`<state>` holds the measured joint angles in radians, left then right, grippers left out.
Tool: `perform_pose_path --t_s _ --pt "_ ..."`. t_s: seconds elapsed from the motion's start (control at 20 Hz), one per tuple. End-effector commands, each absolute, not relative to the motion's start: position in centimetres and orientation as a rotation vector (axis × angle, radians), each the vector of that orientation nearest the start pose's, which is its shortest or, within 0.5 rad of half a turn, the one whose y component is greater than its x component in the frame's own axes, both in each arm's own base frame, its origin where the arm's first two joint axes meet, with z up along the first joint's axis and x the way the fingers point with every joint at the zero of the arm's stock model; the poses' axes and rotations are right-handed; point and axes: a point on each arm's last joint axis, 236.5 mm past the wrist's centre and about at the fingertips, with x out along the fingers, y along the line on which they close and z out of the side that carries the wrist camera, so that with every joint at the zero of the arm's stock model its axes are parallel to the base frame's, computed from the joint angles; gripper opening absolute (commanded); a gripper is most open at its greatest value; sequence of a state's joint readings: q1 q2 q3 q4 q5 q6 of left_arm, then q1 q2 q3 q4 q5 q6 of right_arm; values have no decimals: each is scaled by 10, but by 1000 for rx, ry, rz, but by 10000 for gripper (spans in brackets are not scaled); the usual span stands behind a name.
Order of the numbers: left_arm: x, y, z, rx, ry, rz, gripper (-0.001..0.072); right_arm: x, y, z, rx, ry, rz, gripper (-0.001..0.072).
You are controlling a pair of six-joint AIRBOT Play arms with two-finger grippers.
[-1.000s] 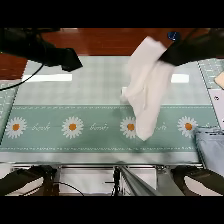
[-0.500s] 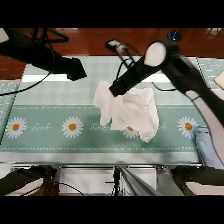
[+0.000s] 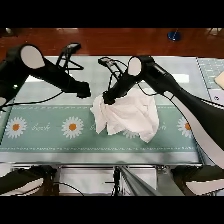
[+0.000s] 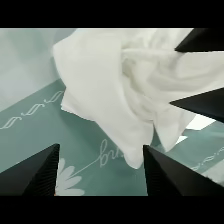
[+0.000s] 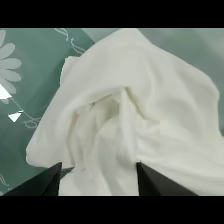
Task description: Fold the shirts.
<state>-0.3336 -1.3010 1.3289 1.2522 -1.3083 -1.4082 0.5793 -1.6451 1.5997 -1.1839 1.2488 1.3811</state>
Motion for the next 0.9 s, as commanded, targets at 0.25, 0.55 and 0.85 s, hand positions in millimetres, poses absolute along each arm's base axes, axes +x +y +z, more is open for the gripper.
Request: perform_pose_path --t_s 0.25,0.55,0.85 --pt "364 -39 35 -130 1347 -313 630 395 119 133 -274 1122 339 552" --pt "323 -79 -10 -667 1354 -540 633 392 17 136 -1 1186 218 541" --pt "322 -149 -37 -746 1397 -664 706 390 -6 136 36 1190 181 540"
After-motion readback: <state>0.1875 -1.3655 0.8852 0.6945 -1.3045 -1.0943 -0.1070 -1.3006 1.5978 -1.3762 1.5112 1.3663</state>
